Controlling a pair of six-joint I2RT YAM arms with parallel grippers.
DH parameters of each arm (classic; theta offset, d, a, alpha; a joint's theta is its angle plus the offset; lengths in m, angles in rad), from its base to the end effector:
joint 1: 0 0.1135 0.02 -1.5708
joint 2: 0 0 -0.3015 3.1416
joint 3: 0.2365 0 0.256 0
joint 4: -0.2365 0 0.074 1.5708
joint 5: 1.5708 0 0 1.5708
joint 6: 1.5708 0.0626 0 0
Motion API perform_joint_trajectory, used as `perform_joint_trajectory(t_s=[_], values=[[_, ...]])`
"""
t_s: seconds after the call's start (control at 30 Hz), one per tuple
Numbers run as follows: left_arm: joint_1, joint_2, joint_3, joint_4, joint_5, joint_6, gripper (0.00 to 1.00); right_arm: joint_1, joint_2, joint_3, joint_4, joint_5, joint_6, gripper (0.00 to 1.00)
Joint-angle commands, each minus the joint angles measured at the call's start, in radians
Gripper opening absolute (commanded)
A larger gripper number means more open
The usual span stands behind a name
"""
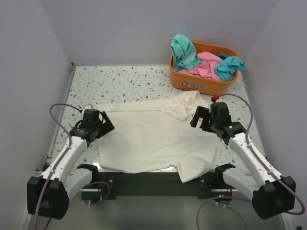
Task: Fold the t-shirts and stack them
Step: Flatten the tshirt out
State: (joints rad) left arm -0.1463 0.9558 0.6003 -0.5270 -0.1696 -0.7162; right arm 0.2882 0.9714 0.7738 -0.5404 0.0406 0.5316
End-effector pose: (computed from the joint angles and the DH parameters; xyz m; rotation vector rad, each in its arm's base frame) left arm 0.1860 -0.0167 0.2246 -0.7581 2.3235 -0.1774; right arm 0.1989 0.0563 0.2805 0.3045 2.3169 0.3683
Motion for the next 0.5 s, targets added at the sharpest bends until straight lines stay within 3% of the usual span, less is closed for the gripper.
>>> perform_joint_trajectory(t_s=[0.0, 0.23, 0.33, 0.47], values=[[-0.003, 0.004, -0.06, 0.1, 0.076, -0.012, 1.0, 0.008, -0.005, -0.102, 0.023, -0.01, 0.037, 0.99], [0.001, 0.228, -0.108, 0.312, 0.093, -0.031, 1.0, 0.012, 0.246, -0.157, 0.236, -0.01, 0.024, 0.98], [0.001, 0.337, -0.07, 0.409, 0.073, -0.023, 1.0, 0.012, 0.385, -0.091, 0.255, 0.013, 0.018, 0.99], [0.004, 0.523, 0.051, 0.403, 0.024, -0.011, 1.0, 0.012, 0.555, 0.022, 0.286, 0.08, 0.041, 0.99]])
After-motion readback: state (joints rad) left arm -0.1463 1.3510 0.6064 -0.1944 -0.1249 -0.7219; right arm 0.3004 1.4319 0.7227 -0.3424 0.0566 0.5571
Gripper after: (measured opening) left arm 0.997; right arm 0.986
